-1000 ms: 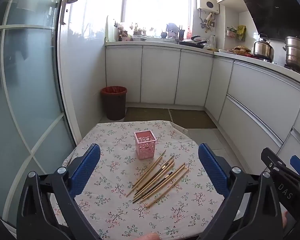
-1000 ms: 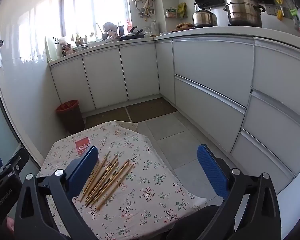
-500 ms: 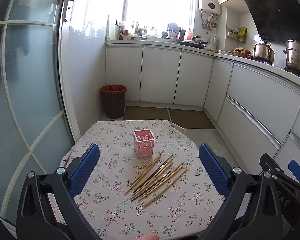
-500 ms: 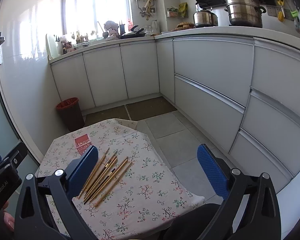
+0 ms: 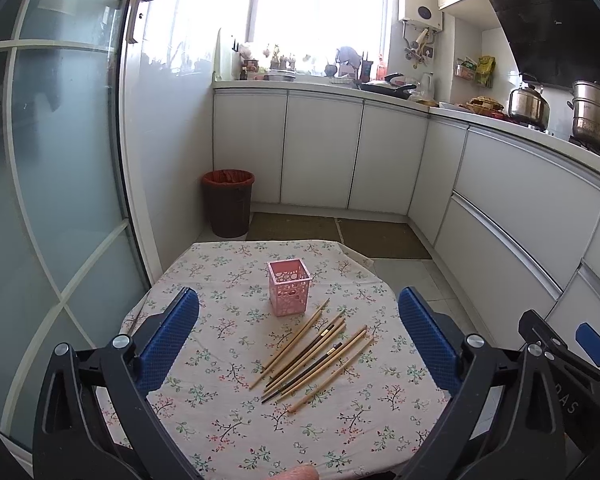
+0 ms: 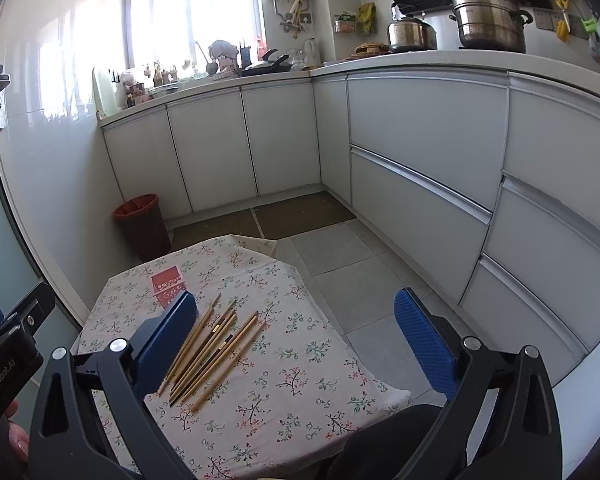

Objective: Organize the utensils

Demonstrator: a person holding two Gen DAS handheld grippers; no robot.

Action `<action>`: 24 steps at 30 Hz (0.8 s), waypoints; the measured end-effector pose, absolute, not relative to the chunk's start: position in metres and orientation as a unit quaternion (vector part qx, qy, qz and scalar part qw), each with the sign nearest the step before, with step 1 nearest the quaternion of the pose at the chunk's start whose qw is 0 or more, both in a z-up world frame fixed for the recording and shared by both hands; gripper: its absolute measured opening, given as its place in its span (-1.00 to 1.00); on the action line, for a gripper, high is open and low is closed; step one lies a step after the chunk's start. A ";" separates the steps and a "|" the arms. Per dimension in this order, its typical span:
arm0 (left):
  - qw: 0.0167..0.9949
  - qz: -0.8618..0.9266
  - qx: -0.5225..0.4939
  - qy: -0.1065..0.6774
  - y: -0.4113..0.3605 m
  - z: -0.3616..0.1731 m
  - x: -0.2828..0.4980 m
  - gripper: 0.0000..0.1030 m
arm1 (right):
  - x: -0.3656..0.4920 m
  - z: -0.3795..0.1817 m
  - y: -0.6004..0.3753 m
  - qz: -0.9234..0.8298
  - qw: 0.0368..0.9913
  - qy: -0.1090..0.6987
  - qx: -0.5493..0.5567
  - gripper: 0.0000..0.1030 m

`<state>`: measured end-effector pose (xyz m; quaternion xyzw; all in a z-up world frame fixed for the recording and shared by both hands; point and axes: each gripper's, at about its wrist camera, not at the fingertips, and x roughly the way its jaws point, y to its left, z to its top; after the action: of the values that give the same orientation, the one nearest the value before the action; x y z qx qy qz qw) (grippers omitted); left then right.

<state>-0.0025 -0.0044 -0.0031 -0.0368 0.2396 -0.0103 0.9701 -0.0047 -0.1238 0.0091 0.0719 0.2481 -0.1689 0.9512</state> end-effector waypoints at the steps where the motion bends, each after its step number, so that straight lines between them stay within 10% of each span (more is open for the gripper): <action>1: 0.970 -0.010 -0.037 0.240 -0.004 -0.003 -0.003 0.86 | -0.005 0.009 -0.124 -0.169 0.951 0.248 0.072 0.87; 24: 0.970 -0.006 -0.039 0.240 -0.001 -0.005 -0.002 0.86 | -0.004 0.008 -0.124 -0.167 0.949 0.255 0.074 0.87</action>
<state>-0.0021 -0.0007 -0.0053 -0.0387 0.2397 -0.0063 0.9700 -0.0040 -0.1239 0.0080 0.0744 0.2553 -0.1666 0.9495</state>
